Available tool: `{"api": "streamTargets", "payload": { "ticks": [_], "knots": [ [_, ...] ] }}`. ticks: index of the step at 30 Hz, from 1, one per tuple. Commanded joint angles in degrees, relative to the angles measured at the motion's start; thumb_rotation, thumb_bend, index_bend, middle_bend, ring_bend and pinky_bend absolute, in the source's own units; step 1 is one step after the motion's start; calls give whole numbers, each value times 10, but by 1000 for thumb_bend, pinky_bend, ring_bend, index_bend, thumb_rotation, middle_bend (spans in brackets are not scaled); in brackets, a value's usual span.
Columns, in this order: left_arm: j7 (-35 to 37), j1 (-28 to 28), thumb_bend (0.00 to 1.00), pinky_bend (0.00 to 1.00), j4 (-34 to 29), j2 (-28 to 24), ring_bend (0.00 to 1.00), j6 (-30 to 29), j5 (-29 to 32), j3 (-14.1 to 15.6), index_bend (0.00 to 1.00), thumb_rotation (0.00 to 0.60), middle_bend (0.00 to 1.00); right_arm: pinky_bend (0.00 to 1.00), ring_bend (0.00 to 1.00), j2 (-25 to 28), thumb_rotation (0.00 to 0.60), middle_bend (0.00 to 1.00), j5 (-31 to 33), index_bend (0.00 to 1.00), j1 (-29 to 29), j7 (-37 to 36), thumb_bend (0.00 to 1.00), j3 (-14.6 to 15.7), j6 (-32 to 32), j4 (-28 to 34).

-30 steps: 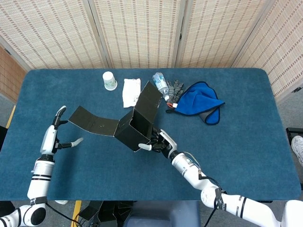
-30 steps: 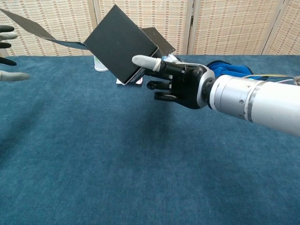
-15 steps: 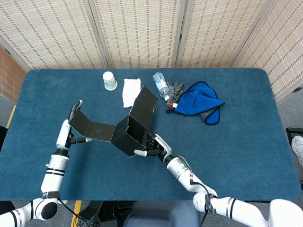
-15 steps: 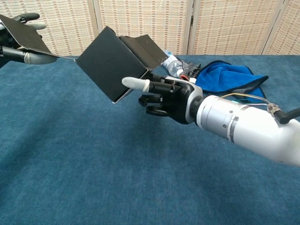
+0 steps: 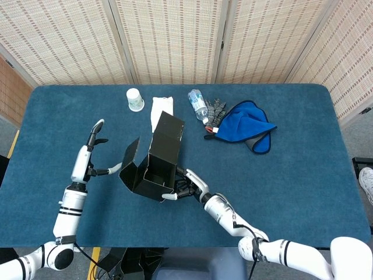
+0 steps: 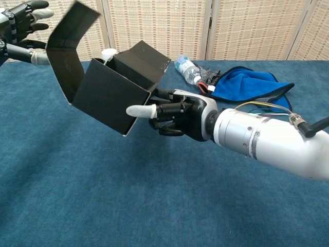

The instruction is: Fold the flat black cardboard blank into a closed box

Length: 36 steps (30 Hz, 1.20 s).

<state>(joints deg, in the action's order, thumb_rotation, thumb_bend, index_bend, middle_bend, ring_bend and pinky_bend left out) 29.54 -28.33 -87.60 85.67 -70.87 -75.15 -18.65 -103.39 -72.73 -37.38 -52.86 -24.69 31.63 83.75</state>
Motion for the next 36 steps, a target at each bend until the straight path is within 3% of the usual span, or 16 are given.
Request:
{"api": "streamTargets", "payload": {
  "ticks": [1,6,10,23,32,36],
  "knots": [
    [-3,-6,70,240,8,-2,81,-1,-18,7,44,600,0,1000,730,12,600,405,19,297,-10,20,312,5,-4,9],
    [-3,-19,70,240,25,-26,143,5,-63,21,216,600,52,1000,730,26,600,405,42,297,-22,48,313,10,-9,18],
    [-8,-26,67,242,38,-31,175,-7,-91,29,287,600,113,1000,730,34,600,405,57,297,-30,60,313,12,-14,26],
    [-48,-58,45,248,82,-58,195,-5,-166,71,272,600,127,1000,733,64,600,412,68,301,-44,79,312,16,-24,43],
    [-102,-77,45,248,36,-109,195,41,-175,100,223,600,127,1000,735,71,600,412,66,301,-43,74,312,20,-18,46],
    [-95,-81,45,247,28,-102,197,26,-184,99,207,600,127,1000,738,71,600,412,64,301,-43,71,312,22,-16,45]
  ]
}}
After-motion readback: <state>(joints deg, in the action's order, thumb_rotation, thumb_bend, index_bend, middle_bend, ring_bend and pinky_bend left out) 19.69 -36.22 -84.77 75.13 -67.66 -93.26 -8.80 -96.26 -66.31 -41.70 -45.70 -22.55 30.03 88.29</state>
